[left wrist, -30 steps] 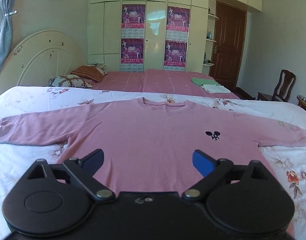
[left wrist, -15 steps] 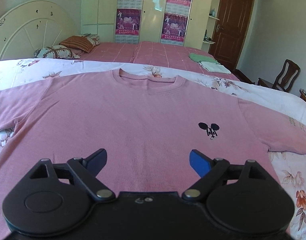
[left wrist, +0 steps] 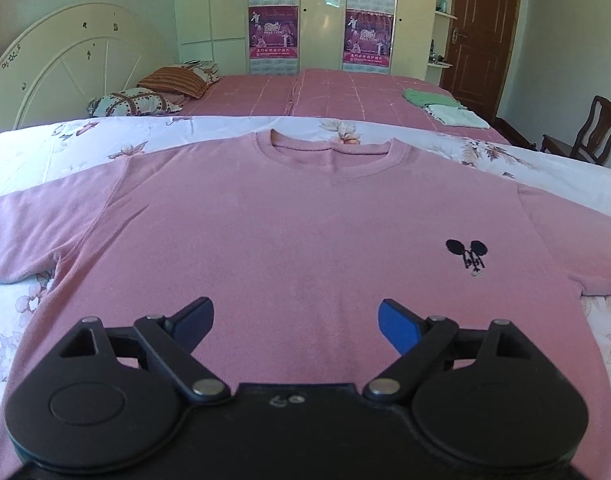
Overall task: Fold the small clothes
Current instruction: 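Grasp the sweatshirt sleeve cuff with the right gripper, then fold the held sleeve across the sweatshirt body and open the right gripper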
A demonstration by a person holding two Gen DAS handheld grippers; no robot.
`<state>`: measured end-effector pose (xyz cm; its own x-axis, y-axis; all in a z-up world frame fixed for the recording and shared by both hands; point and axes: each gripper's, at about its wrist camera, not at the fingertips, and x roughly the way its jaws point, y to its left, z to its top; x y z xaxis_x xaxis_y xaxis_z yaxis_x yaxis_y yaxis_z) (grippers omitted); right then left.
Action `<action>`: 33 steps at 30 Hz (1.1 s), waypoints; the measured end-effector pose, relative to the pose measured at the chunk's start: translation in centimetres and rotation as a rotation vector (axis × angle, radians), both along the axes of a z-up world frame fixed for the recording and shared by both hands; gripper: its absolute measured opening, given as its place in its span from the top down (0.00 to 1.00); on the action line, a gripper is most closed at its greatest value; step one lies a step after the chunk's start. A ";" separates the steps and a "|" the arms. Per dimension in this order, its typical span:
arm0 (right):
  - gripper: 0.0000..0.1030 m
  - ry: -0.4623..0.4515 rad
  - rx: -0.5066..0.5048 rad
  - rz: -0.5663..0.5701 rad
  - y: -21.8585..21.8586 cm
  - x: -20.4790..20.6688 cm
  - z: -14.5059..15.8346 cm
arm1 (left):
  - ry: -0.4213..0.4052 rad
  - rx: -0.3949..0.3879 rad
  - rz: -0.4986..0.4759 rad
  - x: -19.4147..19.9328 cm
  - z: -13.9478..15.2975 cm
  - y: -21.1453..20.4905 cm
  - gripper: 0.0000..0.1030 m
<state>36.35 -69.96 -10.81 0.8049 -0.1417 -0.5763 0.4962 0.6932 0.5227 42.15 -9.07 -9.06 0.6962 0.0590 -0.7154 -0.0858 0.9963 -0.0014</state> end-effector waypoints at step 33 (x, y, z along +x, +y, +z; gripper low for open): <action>0.41 -0.108 -0.441 0.893 54.1 3.8 -0.2 | -0.044 -0.331 -0.065 -0.4 0.3 17.6 0.49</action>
